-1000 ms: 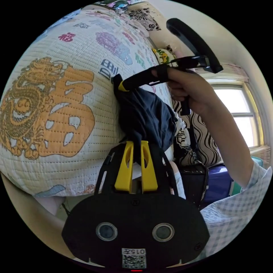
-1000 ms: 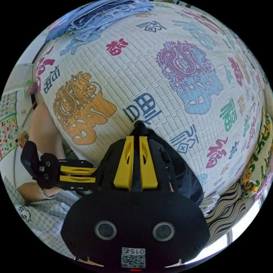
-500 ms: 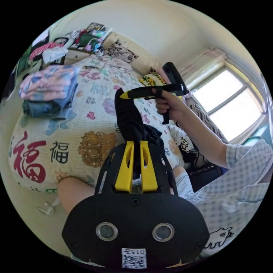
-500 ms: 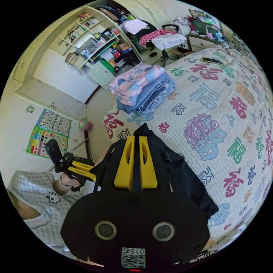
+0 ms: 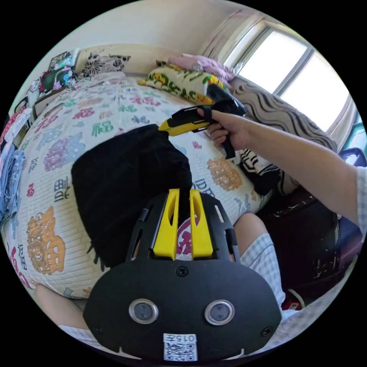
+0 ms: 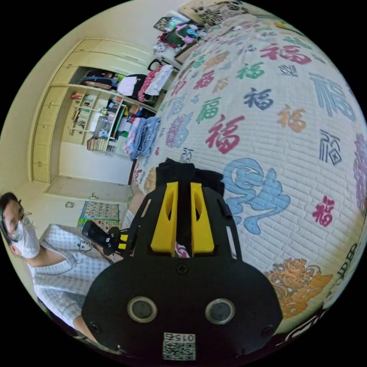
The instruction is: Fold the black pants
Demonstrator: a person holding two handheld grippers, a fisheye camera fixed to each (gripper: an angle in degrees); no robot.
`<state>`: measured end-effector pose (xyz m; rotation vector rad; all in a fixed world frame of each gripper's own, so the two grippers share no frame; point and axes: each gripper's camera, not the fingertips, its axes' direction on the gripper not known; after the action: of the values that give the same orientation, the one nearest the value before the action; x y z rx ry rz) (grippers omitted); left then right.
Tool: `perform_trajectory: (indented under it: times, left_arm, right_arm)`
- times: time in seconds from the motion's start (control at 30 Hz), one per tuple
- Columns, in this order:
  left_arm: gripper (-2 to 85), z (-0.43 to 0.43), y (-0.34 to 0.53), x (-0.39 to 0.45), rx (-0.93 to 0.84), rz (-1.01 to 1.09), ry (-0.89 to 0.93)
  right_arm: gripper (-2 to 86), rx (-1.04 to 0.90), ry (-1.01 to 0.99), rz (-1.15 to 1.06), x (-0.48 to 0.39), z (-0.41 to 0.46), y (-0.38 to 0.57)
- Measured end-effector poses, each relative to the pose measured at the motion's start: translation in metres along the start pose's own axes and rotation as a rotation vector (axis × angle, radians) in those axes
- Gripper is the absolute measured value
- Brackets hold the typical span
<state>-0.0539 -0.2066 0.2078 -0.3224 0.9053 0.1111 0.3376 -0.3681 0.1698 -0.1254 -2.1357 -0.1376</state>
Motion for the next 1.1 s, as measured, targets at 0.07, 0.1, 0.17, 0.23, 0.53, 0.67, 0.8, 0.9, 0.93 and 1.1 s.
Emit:
perform_trajectory:
  times: [0.07,0.1,0.17,0.23,0.53,0.67,0.8,0.9,0.93,1.1]
  left_arm:
    - [6.1,0.028,-0.005,0.011,-0.051,0.01,0.009]
    - [6.4,0.032,-0.006,0.013,-0.058,0.012,0.016]
    - [7.9,0.037,-0.012,0.023,-0.075,0.052,0.085]
    - [8.2,0.037,-0.015,0.031,-0.077,0.088,0.183]
    - [9.3,0.019,-0.096,-0.02,-0.003,0.246,0.028]
    - [8.6,0.08,-0.157,-0.03,-0.161,0.335,0.077]
    - [6.6,0.14,-0.18,-0.03,-0.327,0.396,-0.074]
    - [6.7,0.159,-0.184,-0.03,-0.345,0.436,-0.14]
    - [7.1,0.153,-0.188,-0.034,-0.312,0.405,-0.127]
    - [9.2,0.086,-0.182,-0.072,-0.106,0.195,-0.04]
  right_arm:
    - [7.3,0.104,0.023,0.064,0.022,-0.031,0.015]
    - [7.5,0.127,0.015,0.067,0.024,-0.04,0.019]
    - [7.9,0.181,0.031,0.027,0.015,-0.07,0.037]
    - [8.0,0.19,0.048,-0.045,-0.006,-0.083,0.052]
    - [10.3,0.208,0.281,0.049,-0.056,-0.108,0.126]
    - [5.4,0.199,0.173,0.15,-0.039,-0.113,0.139]
    - [3.6,0.167,0.226,0.195,-0.031,-0.132,0.145]
    - [3.8,0.198,0.161,0.241,-0.022,-0.158,0.147]
    - [4.3,0.207,0.153,0.221,-0.026,-0.17,0.146]
    - [8.0,0.276,0.091,0.181,-0.037,-0.233,0.143]
